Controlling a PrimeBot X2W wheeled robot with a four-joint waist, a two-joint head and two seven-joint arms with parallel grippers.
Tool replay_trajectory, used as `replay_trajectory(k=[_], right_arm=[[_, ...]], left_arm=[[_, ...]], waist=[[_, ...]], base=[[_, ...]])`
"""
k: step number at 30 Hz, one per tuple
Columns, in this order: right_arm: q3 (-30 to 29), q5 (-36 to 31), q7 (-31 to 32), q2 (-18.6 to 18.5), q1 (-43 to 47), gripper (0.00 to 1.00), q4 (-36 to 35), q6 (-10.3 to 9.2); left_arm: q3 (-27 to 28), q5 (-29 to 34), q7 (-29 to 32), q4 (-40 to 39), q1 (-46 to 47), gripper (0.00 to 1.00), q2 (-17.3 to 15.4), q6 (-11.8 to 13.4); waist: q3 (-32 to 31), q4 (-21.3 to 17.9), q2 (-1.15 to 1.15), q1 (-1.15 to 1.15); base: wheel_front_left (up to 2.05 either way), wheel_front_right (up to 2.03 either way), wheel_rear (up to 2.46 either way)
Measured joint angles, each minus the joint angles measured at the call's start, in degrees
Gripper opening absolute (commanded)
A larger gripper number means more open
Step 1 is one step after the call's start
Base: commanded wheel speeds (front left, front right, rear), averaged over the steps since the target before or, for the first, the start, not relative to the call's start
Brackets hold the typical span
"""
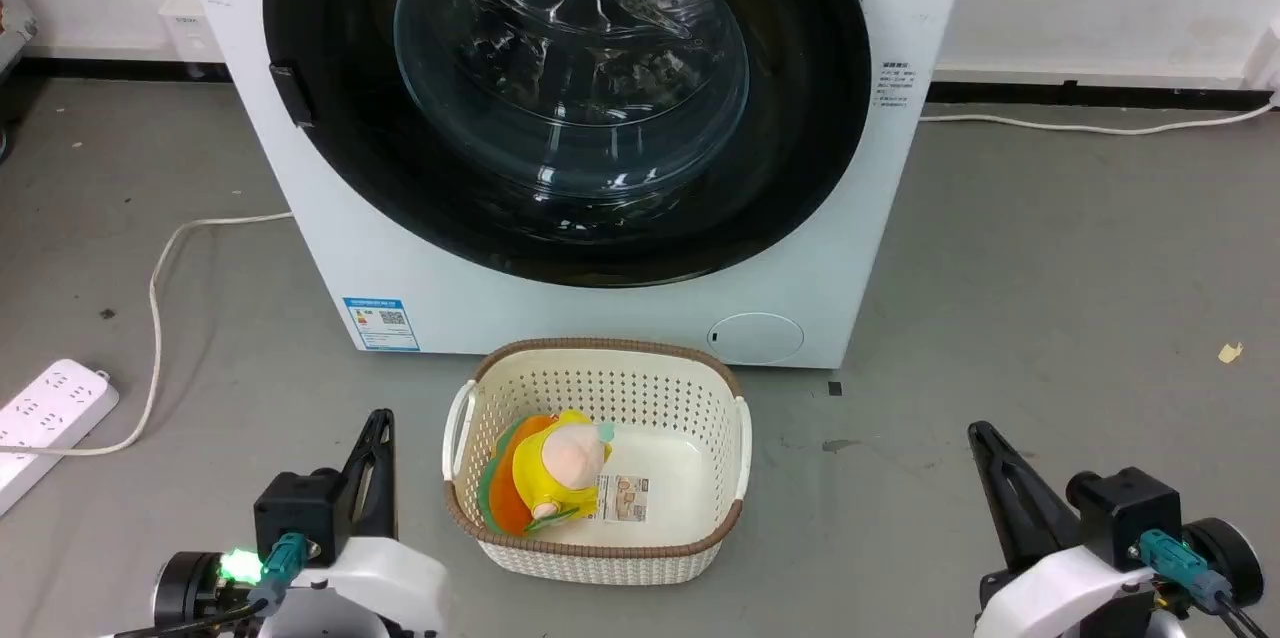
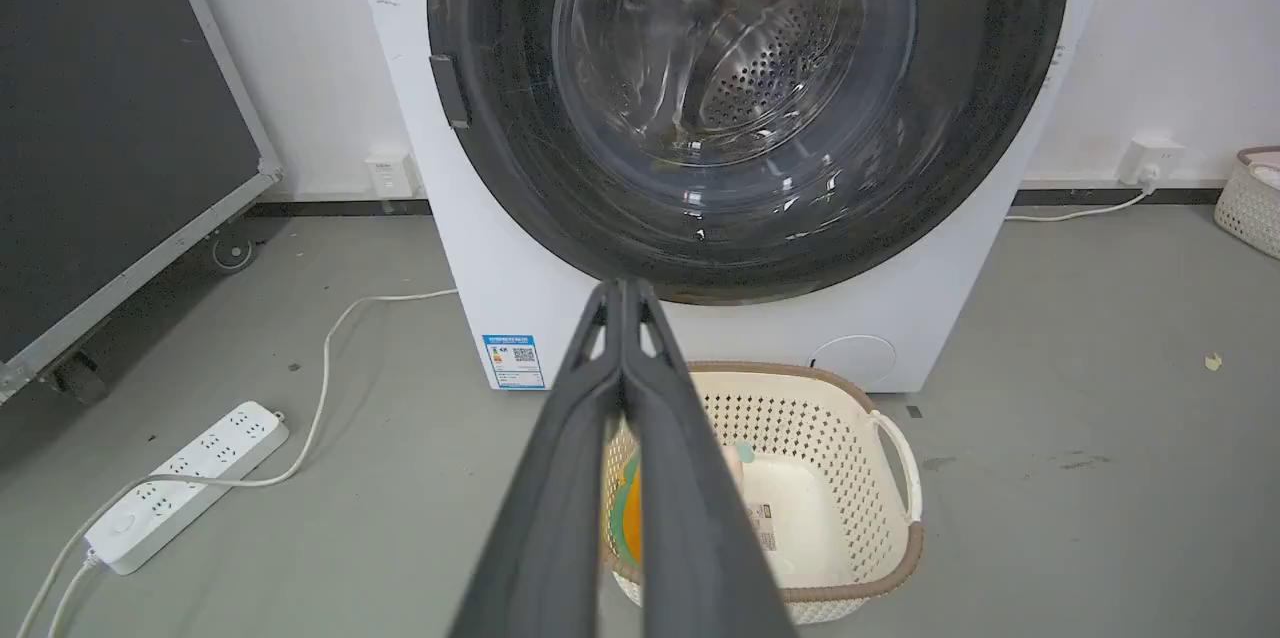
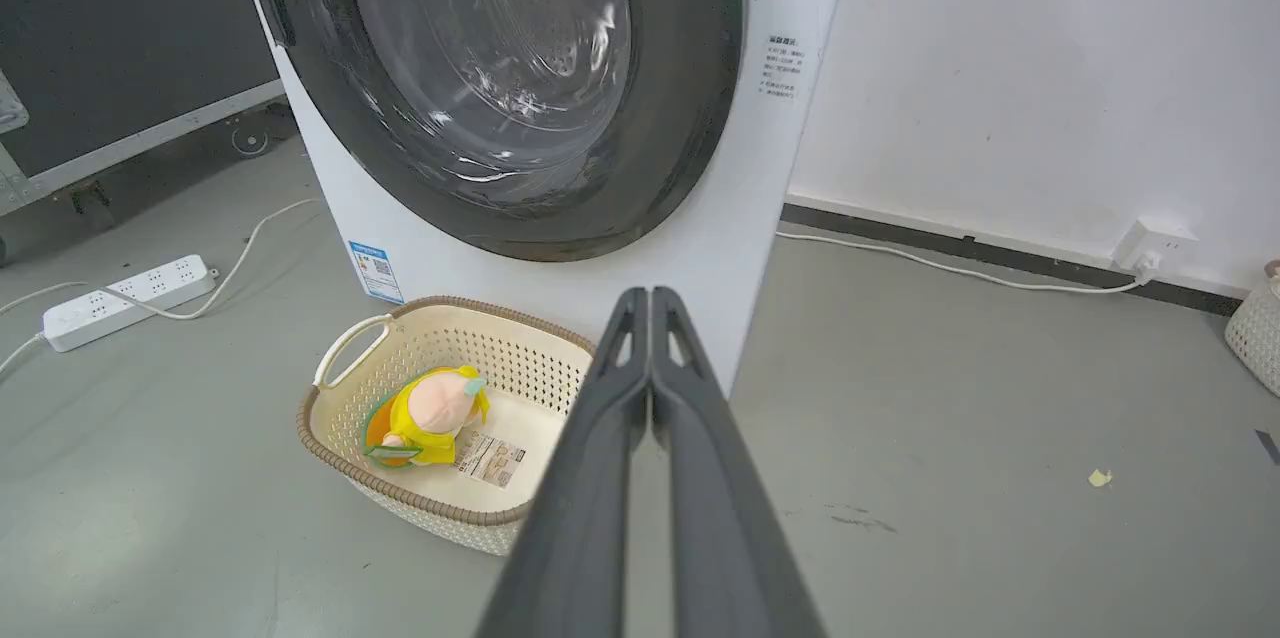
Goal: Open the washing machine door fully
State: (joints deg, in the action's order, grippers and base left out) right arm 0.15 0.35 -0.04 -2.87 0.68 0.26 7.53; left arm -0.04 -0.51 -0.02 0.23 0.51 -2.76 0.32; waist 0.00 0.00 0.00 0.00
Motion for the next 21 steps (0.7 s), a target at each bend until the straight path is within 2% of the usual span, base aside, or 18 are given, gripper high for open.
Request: replay_trajectory(k=[21], right_arm=[[0.00, 0.00, 0.00, 0.00, 0.00, 0.00, 0.00, 0.00]], left_arm=[[0.00, 0.00, 0.00, 0.00, 0.00, 0.00, 0.00, 0.00]], waist=[[0.00, 0.00, 0.00, 0.00]], base=[[0.00, 0.00, 0.00]])
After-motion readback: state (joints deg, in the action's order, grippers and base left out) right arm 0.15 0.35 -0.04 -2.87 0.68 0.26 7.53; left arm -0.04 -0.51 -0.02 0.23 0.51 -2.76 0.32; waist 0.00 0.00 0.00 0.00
